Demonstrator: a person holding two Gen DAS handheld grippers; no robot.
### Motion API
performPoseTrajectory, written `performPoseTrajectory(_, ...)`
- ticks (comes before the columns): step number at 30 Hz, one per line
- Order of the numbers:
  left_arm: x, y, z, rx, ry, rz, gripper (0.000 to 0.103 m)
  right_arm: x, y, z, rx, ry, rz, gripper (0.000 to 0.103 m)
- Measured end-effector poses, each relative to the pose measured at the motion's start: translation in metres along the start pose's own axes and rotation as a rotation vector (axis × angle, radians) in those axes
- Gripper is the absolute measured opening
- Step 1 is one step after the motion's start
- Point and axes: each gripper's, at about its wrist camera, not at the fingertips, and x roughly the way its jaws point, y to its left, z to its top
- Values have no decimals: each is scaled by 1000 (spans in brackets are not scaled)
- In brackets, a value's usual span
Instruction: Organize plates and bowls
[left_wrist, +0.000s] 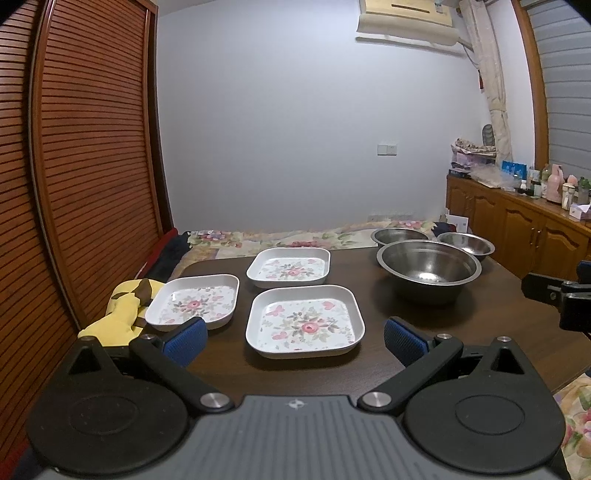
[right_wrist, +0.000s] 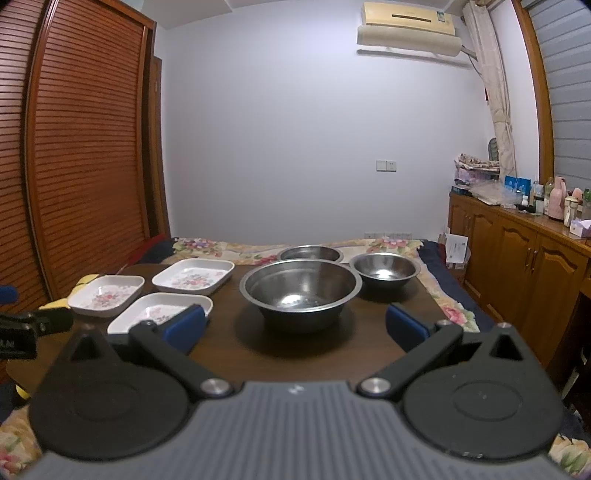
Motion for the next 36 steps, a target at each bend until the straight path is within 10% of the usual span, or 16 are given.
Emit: performPoseTrajectory(36, 2, 0, -3, 0, 9, -11, 103, 0, 2, -2, -2, 2, -3, 103)
